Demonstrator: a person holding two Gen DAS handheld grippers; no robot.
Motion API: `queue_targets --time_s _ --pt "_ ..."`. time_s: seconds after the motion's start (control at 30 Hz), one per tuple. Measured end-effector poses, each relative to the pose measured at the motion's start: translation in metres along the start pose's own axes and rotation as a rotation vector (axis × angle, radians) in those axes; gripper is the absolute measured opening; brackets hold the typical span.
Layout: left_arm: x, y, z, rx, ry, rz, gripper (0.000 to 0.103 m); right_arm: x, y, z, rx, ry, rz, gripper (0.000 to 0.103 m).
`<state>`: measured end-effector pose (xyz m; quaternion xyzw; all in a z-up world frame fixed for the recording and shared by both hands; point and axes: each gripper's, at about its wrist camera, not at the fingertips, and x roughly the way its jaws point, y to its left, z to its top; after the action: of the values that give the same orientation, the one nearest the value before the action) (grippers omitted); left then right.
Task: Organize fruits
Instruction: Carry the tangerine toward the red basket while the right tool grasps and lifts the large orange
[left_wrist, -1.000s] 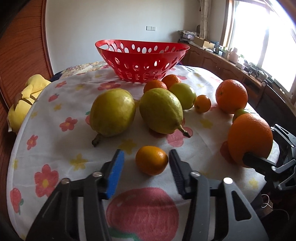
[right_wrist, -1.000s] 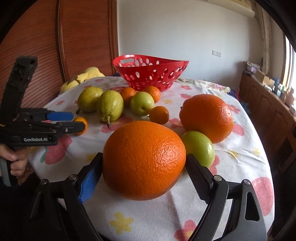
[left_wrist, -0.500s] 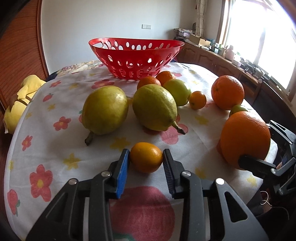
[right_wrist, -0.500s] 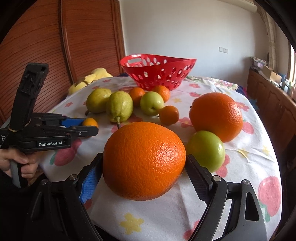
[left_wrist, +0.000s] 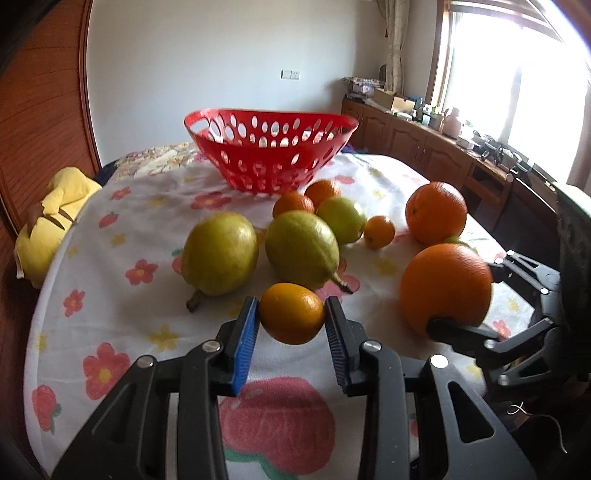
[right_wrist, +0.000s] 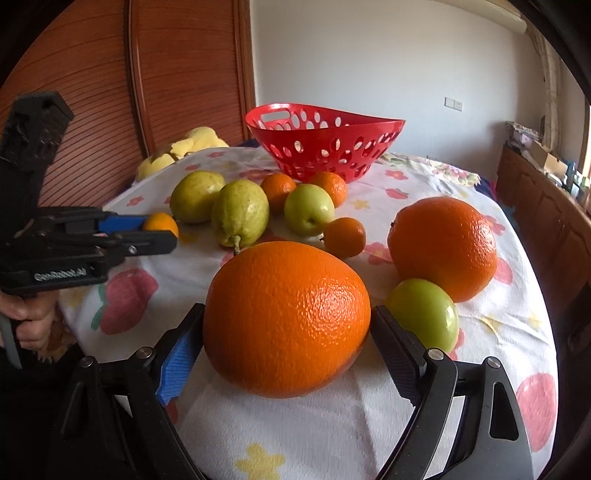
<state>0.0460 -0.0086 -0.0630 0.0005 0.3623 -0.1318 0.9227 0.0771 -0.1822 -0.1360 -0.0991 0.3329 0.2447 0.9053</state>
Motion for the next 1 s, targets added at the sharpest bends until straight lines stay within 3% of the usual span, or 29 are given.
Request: queue_targets --time_s 0.43,0.7,1.0 --pt "-0.03 -0.002 0.031 0.025 -0.092 0.02 0.034 -0.019 -0.007 0.023 0.03 -0.065 0.045 0.088" --pt "-0.037 0.005 0.073 0.047 -0.164 0.046 0.034 -0.031 -0.023 0.068 -0.005 -0.127 0.027 0.088" --pt "-0.012 0.022 0.125 0.059 -0.188 0.05 0.034 -0.022 -0.04 0.133 -0.08 -0.175 -0.004 0.088"
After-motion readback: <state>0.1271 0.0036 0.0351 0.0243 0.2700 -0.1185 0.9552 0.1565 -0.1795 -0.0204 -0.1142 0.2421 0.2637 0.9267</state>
